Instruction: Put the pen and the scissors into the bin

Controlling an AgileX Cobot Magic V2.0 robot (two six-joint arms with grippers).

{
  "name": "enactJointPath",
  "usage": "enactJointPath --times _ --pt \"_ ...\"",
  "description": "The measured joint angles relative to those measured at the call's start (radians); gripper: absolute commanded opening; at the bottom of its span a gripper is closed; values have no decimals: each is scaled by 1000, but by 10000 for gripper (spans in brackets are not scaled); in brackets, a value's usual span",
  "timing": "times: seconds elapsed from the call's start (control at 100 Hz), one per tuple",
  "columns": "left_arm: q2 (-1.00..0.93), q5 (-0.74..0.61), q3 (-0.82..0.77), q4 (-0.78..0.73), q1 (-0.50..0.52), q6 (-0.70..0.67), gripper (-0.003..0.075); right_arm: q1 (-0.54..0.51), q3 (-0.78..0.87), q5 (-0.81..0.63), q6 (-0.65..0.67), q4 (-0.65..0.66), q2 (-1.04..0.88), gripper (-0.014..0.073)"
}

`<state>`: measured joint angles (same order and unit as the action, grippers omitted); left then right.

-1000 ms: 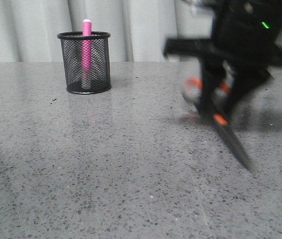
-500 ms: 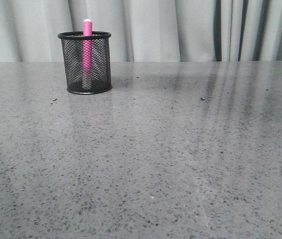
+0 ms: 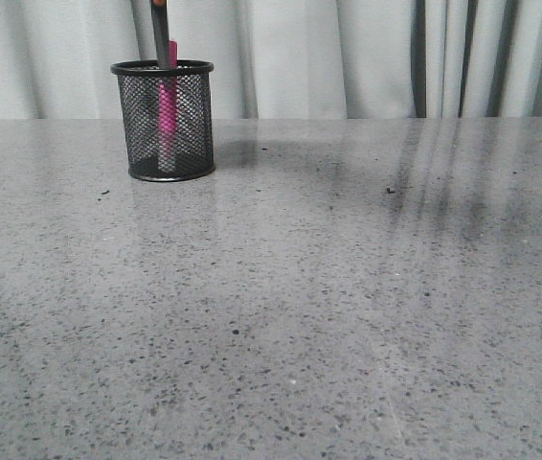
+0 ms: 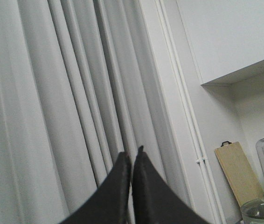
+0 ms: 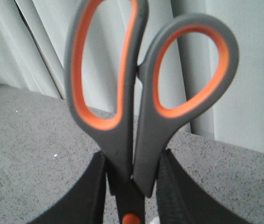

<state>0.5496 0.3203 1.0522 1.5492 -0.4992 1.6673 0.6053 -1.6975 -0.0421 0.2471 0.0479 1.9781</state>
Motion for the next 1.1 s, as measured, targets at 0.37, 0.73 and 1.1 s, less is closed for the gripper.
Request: enactJointPath --times 0.37,0.73,1.1 --pt "-43 -32 -41 -6 0 0 -19 32 25 20 0 30 42 -54" --pt "-77 -43 -46 -8 0 0 -19 32 25 139 0 14 26 427" --pt "-201 -320 -312 34 0 0 -19 40 41 405 -74 16 -361 -64"
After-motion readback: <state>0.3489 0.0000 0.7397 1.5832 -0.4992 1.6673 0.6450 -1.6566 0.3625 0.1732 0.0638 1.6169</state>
